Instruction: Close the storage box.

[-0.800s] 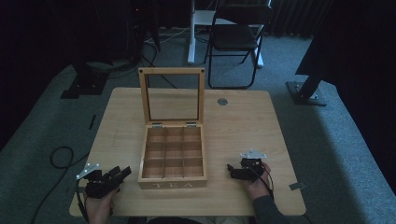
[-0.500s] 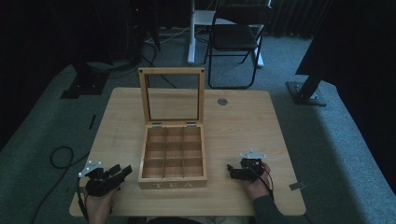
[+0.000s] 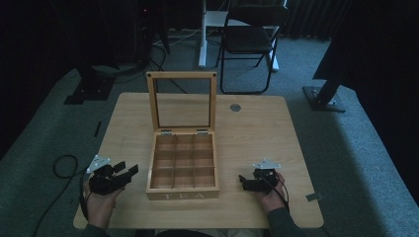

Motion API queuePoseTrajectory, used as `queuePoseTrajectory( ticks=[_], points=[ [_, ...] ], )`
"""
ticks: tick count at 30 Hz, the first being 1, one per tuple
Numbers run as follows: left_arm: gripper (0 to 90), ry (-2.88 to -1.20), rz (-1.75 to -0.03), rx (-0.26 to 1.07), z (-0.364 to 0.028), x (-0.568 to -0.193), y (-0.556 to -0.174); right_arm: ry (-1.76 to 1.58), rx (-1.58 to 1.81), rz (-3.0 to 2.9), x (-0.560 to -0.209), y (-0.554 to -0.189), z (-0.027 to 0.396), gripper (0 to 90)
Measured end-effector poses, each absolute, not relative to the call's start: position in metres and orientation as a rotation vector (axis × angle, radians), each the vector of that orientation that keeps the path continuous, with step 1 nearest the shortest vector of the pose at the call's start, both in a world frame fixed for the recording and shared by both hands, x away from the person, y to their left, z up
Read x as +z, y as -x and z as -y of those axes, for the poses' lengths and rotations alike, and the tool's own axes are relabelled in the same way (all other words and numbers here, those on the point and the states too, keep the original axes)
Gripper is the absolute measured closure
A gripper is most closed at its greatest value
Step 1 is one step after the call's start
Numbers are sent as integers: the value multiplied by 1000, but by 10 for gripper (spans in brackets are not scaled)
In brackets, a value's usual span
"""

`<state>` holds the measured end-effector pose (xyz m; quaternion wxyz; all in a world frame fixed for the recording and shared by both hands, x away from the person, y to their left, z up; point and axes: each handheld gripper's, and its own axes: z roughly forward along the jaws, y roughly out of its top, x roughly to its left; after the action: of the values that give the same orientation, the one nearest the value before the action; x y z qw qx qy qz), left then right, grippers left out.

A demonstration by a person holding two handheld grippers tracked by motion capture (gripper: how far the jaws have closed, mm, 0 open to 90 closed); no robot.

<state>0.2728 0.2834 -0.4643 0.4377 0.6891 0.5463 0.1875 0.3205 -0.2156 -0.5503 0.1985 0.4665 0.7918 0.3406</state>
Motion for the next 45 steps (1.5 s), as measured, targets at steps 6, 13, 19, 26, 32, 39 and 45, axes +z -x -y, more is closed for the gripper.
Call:
queuePoseTrajectory(
  ticks=[6, 13, 19, 26, 32, 39, 45],
  points=[
    [429, -1760, -1338, 478, -284, -458, -282, -1307, 952, -2213, -550, -320, 215, 131],
    [445, -1802, -1327, 473, -286, -459, -293, -1306, 954, -2214, -550, -320, 215, 131],
    [451, -1790, -1345, 485, -289, -459, -300, -1301, 956, -2218, -550, -320, 215, 131],
    [463, -1789, -1339, 500, -290, -451, -308, -1301, 956, -2218, -550, -320, 215, 131],
    [464, -1800, -1311, 511, -287, -443, -315, -1300, 954, -2220, -550, -320, 215, 131],
    [463, -1824, -1294, 541, -282, -436, -324, -1300, 956, -2219, -550, -320, 215, 131],
    [462, -1821, -1289, 558, -280, -432, -329, -1300, 955, -2219, -550, -320, 215, 131]
  ],
)
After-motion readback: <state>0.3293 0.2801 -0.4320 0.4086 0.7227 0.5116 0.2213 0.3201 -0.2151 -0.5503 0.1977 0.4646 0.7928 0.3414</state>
